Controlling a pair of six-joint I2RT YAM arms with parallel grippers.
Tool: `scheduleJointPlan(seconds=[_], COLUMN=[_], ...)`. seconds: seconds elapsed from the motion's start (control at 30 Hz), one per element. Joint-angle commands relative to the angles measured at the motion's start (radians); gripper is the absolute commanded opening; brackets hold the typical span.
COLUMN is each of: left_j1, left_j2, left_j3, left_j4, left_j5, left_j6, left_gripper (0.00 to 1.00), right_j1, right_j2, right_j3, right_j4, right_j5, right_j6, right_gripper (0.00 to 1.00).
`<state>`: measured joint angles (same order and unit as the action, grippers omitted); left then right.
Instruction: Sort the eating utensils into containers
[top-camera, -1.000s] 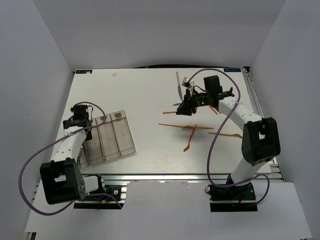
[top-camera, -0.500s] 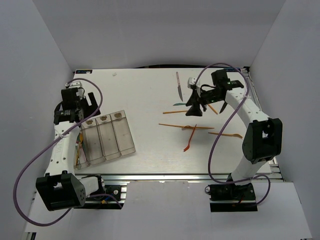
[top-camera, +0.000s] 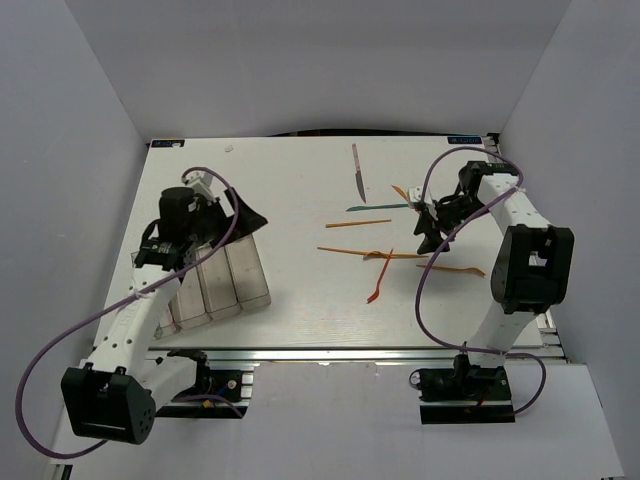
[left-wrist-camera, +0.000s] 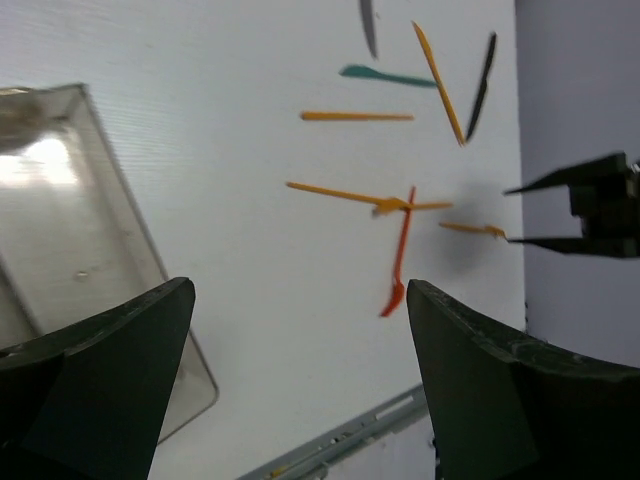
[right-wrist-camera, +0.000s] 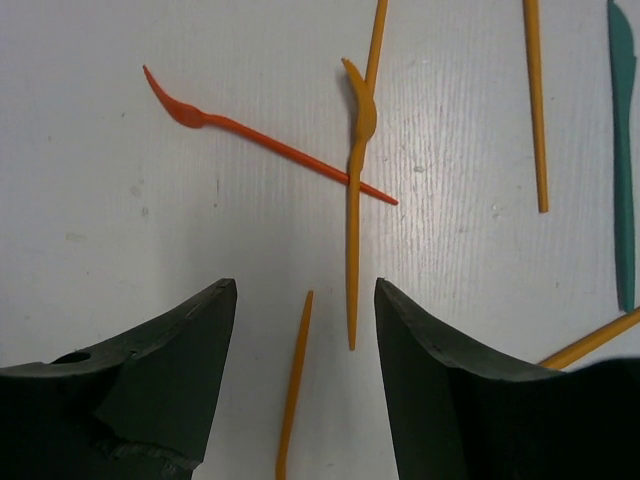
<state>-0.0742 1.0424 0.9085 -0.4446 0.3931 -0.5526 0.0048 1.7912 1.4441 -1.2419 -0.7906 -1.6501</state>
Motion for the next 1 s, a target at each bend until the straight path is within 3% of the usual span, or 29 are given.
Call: scheduleJointPlan(seconds=[0.0, 0.23, 0.63, 0.97], left_j1=[-0.091, -0.164, -0.177, -0.177], left_j2=[0.016, 0.111, 0.174, 0.185], left_j3=[-0.017, -0.008, -0.014, 0.017], left_j4=[0.089, 0.116, 0.215, 0.213], left_j5=[0.009, -0.011, 0.066, 0.062], left_j6=[-0.090, -0.118, -0.107, -0.119], left_gripper=[0.98, 0.98, 0.98, 0.98], right_j1=[0.007, -0.032, -0.124, -0.121], right_j2=[-0.021, -0.055, -0.116, -0.076], right_j3=[-0.028, -0.174, -0.330, -0.405], right_j4=[0.005, 0.150, 0.369, 0.528], right_j5=[0.054, 0.195, 0.402, 0.458], right_j6=[-0.036, 0.053, 0.251, 0.323], right_gripper=[0.64, 0.63, 0.60, 0.54])
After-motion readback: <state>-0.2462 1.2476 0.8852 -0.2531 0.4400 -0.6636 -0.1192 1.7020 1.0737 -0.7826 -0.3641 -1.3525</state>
